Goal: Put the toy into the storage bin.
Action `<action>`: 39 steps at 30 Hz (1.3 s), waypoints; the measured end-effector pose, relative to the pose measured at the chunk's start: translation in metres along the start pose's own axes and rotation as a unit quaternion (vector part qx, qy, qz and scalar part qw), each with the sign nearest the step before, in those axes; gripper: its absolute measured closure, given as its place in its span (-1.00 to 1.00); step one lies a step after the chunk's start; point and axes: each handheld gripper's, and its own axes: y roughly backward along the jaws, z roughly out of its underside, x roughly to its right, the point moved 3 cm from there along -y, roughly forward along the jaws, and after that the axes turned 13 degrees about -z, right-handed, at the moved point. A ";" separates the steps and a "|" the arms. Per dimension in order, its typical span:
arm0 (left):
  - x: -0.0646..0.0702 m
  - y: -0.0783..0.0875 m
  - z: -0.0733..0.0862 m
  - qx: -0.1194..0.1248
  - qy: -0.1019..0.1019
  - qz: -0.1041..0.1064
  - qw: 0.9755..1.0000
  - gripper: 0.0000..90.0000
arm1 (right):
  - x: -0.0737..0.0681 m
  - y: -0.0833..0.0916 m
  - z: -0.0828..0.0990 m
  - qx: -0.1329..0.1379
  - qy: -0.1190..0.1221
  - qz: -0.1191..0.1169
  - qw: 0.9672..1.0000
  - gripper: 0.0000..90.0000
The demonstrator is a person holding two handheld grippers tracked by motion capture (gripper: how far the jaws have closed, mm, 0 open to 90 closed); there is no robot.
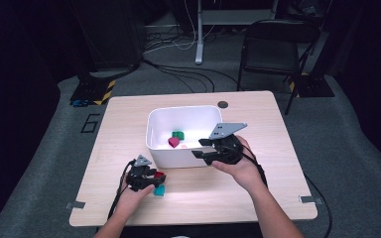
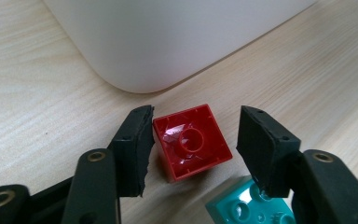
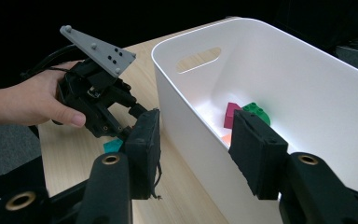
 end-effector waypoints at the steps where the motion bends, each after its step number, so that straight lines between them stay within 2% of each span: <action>1: 0.001 0.000 0.000 -0.002 -0.008 -0.005 1.000 0.07 | 0.000 0.000 0.000 0.000 0.000 0.000 1.000 0.16; 2: 0.002 -0.001 0.000 -0.004 -0.007 -0.009 1.000 0.11 | 0.000 0.000 0.000 0.000 0.000 0.001 1.000 0.16; 4: 0.002 -0.002 0.000 -0.003 -0.018 -0.017 1.000 0.16 | 0.001 0.001 0.001 0.000 0.002 0.003 1.000 0.16; 10: 0.003 -0.004 -0.001 -0.006 -0.024 -0.018 1.000 0.28 | 0.001 0.003 0.003 0.000 0.001 0.006 1.000 0.17; 11: 0.002 -0.003 -0.001 -0.010 -0.032 -0.017 0.999 0.28 | 0.001 0.004 0.003 0.000 0.000 0.005 1.000 0.17; 15: 0.003 -0.003 -0.002 -0.005 -0.031 -0.015 0.999 0.30 | 0.003 0.006 0.005 0.001 0.000 0.010 1.000 0.17; 16: 0.004 -0.003 -0.002 -0.002 -0.026 -0.016 1.000 0.30 | 0.003 0.007 0.005 0.001 -0.003 0.011 1.000 0.17; 25: 0.003 -0.003 -0.003 -0.007 -0.026 -0.015 1.000 0.31 | 0.005 0.009 0.008 0.002 -0.004 0.014 1.000 0.17; 27: 0.003 -0.001 -0.003 -0.010 -0.033 -0.013 0.999 0.31 | 0.006 0.009 0.008 0.001 -0.005 0.014 1.000 0.17; 28: 0.004 0.000 -0.004 -0.007 -0.028 -0.012 1.000 0.31 | 0.006 0.009 0.009 0.000 -0.008 0.014 1.000 0.17; 33: 0.004 0.007 -0.006 -0.005 -0.037 -0.009 0.999 0.31 | 0.008 0.009 0.010 0.001 -0.011 0.016 1.000 0.17; 34: 0.005 0.009 -0.007 -0.005 -0.033 -0.006 0.999 0.31 | 0.009 0.010 0.010 0.001 -0.011 0.015 1.000 0.17; 39: 0.001 0.022 -0.013 0.009 -0.034 -0.004 0.999 0.31 | 0.012 0.011 0.012 0.002 -0.014 0.015 1.000 0.17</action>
